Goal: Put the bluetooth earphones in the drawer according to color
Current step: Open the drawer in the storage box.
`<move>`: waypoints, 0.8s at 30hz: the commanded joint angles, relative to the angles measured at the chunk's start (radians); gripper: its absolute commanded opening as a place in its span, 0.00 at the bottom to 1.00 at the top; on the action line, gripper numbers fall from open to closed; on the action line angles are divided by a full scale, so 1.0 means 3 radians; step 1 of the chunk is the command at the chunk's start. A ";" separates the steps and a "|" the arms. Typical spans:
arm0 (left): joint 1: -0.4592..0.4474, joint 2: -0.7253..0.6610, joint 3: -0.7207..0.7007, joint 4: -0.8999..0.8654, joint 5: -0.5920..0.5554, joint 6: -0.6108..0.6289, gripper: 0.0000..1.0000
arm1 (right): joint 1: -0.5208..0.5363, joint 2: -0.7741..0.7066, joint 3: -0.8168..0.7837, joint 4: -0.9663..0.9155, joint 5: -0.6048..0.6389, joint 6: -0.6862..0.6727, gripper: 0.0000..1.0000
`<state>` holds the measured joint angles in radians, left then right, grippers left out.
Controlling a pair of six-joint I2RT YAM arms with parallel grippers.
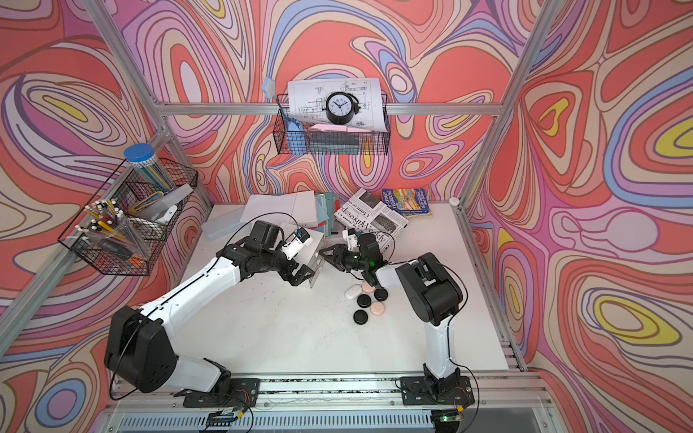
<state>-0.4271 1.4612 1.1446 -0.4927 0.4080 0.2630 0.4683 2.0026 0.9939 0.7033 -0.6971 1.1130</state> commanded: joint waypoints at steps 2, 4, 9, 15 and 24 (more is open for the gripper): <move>-0.0018 -0.0094 -0.0050 -0.0003 -0.0043 0.0043 0.98 | 0.0045 -0.0187 -0.0080 0.0026 0.0023 -0.0048 0.46; -0.0016 -0.0099 -0.0052 -0.0015 -0.0063 0.0061 0.99 | 0.0048 -0.0219 -0.0072 0.0008 0.0020 -0.0064 0.46; -0.0015 -0.0121 -0.0056 -0.0025 -0.0092 0.0077 0.98 | 0.0049 -0.0223 -0.0066 0.0063 0.0023 -0.0042 0.46; -0.0018 -0.0131 -0.0057 -0.0037 -0.0076 0.0082 0.99 | 0.0064 -0.0042 -0.0018 0.0314 -0.0035 0.0170 0.46; -0.0018 -0.0100 -0.0046 -0.0041 -0.0102 0.0085 0.98 | 0.0073 0.0023 0.0016 0.0326 -0.0135 0.0237 0.40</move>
<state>-0.4271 1.4464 1.1431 -0.4938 0.3851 0.2737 0.4808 1.9850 0.9833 0.7818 -0.7166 1.1770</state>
